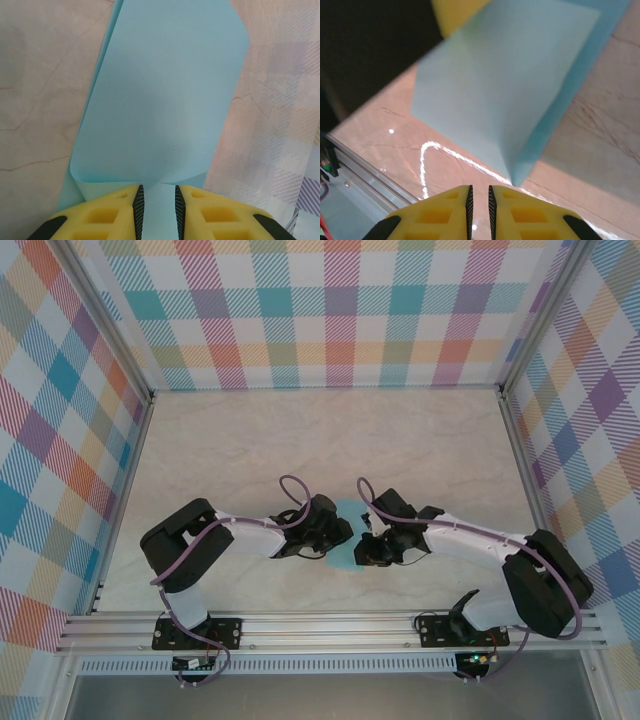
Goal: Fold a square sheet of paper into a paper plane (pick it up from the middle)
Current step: Fold the triangle a second time at the center of the table.
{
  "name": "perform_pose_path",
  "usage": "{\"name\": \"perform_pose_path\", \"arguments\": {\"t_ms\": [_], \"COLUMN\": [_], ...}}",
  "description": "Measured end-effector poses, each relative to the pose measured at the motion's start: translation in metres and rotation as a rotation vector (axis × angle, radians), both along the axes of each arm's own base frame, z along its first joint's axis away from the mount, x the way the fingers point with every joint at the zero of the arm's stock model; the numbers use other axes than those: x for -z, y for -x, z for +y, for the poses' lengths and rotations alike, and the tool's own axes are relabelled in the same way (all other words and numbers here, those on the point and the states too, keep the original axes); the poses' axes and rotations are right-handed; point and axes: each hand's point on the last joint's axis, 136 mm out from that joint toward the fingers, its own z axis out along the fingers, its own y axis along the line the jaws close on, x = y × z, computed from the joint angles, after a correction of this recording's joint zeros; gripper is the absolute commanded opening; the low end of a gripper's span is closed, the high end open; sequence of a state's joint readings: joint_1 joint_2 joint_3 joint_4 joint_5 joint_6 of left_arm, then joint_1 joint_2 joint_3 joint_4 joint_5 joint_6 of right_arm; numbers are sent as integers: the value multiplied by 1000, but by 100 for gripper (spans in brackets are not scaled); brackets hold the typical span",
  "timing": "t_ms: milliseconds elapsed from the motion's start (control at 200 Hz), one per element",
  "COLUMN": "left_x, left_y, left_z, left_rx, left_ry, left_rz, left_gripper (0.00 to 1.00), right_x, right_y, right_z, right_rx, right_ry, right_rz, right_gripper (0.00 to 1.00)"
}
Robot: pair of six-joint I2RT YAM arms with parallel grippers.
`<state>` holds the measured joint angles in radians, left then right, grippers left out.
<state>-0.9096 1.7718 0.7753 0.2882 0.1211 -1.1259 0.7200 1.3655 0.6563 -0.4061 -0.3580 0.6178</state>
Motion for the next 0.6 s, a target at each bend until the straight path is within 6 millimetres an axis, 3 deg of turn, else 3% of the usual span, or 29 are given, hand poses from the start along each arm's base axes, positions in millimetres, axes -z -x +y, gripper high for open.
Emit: {"name": "perform_pose_path", "arguments": {"t_ms": [235,370,600], "left_x": [0,0,0], "left_y": [0,0,1], "left_z": [0,0,0], "left_rx": [0,3,12], "left_ry": [0,-1,-3], "left_rz": [-1,-3,-6], "left_gripper": [26,26,26], "right_x": [19,31,32], "right_y": [-15,-11,-9], "right_z": [19,19,17], "right_rx": [0,-3,-2], "right_ry": [-5,4,-23], "right_rz": [44,91,84], "right_gripper": [19,19,20]}}
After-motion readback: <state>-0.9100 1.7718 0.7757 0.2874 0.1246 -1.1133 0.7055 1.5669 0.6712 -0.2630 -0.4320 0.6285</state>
